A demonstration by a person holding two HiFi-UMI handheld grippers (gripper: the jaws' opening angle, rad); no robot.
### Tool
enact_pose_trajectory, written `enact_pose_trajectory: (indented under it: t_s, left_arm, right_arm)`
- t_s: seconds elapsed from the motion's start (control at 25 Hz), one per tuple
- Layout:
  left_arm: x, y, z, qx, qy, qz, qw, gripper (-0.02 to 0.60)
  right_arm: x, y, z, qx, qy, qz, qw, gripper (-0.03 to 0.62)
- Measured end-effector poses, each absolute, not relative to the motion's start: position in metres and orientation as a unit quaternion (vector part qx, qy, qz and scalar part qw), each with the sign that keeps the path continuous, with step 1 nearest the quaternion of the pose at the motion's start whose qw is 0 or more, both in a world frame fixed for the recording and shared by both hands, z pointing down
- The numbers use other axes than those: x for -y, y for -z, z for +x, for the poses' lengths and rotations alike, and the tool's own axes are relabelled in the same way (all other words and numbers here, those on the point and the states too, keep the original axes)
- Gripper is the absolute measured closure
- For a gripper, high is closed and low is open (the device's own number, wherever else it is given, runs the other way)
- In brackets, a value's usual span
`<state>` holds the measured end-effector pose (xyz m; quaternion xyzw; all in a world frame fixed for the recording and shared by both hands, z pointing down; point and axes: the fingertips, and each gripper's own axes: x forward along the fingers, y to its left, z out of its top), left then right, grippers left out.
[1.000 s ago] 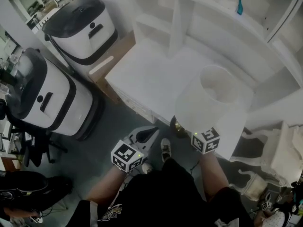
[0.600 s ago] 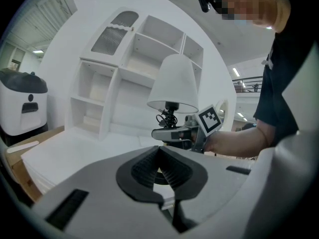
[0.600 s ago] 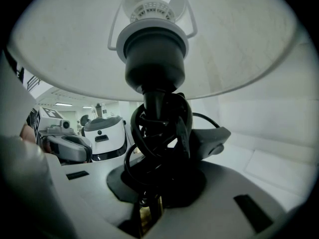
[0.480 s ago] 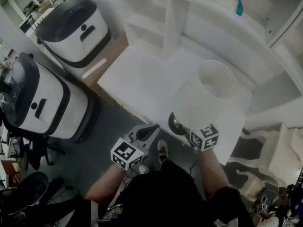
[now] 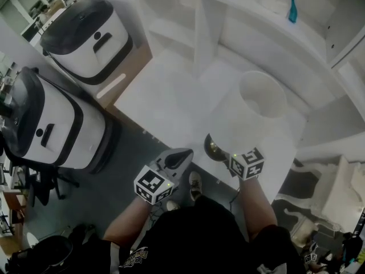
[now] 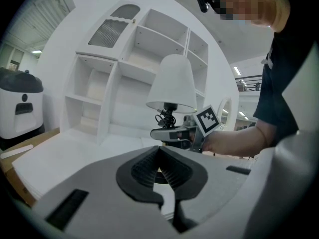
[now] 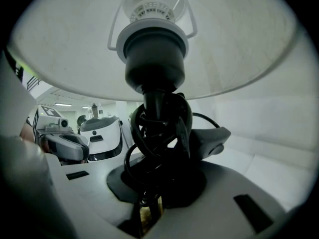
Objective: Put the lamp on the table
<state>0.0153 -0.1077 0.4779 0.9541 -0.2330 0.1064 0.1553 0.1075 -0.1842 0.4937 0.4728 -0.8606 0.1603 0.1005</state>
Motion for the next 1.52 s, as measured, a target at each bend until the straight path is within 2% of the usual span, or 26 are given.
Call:
enact_pose_trajectory:
  t_s: [0.68,1.52]
  left_arm:
    - [0.161,-0.483,0.044,0.255,-0.121,0.946,0.16,0.575]
    - [0.249,-0.5,0.037,0.178,-0.126,0.963,0.161,0.575]
  right_arm:
    - [0.25,-0.509,0.135,0.871,-0.156,0.455,0.1,0.519]
    - [0.338,-0.544,0.139,0.829,-0.169,0.525,0.091,0.519]
